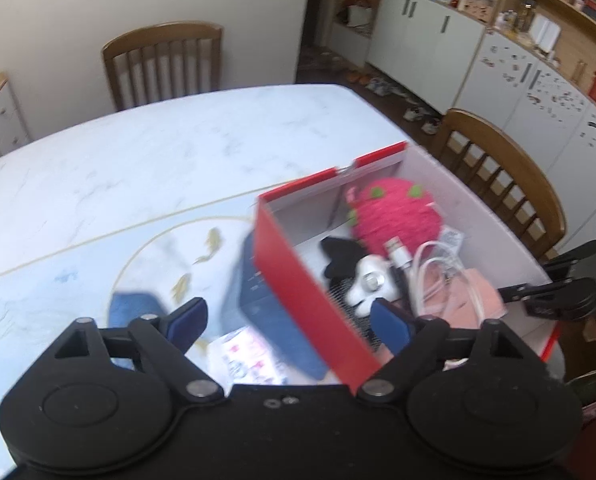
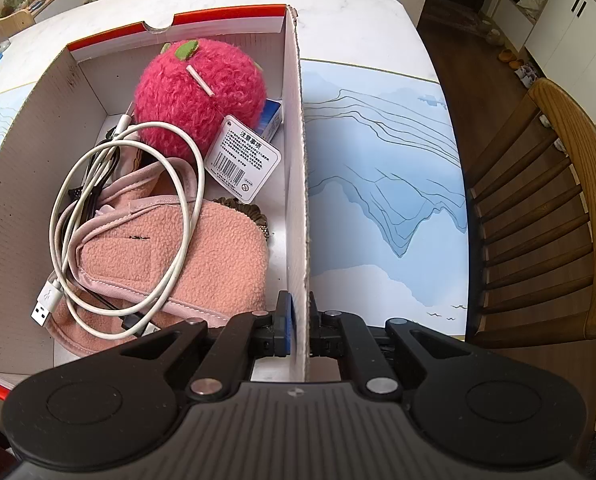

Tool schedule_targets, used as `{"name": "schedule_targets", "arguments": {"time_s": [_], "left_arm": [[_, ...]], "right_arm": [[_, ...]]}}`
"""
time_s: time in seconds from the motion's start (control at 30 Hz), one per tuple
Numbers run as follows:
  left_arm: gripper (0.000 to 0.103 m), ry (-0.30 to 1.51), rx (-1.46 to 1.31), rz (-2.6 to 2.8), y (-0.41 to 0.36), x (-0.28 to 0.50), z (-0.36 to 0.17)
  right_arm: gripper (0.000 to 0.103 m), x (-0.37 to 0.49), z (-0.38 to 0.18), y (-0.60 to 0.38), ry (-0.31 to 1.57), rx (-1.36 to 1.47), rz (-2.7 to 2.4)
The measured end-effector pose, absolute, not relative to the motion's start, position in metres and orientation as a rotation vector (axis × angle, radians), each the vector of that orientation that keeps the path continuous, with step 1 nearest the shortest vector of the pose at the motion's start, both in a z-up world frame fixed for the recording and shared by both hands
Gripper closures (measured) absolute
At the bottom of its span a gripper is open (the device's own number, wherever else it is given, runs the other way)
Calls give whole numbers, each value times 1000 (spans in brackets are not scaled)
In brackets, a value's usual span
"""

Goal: Organize objects
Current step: 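Release the white cable onto the towel and withdraw the left gripper, then grasp the printed white pouch with the left gripper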

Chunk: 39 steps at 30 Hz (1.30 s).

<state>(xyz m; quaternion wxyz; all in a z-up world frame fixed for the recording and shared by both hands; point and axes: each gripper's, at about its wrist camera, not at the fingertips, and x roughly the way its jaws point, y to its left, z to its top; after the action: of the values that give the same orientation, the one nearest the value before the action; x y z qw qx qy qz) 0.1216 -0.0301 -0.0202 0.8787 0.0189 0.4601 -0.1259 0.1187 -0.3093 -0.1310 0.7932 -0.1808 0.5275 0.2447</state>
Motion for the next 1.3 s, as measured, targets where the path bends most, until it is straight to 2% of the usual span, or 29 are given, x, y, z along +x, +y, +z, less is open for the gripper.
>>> {"name": "schedule_targets", "arguments": {"time_s": [0.17, 0.47, 0.9, 1.23, 1.3], "left_arm": [[7, 1001, 63, -209, -20, 121, -45], [6, 1120, 110, -179, -19, 114, -105], [7, 1142, 139, -138, -29, 124, -127], [25, 1149, 97, -100, -27, 127, -130], [32, 1145, 92, -100, -28, 127, -129]], "right_arm": [[98, 119, -131, -309, 1137, -385, 526], [98, 119, -131, -309, 1140, -385, 525], [98, 119, -130, -309, 1146, -389, 523], [98, 118, -130, -309, 1146, -389, 523], [98, 118, -130, -309, 1147, -389, 523]]}}
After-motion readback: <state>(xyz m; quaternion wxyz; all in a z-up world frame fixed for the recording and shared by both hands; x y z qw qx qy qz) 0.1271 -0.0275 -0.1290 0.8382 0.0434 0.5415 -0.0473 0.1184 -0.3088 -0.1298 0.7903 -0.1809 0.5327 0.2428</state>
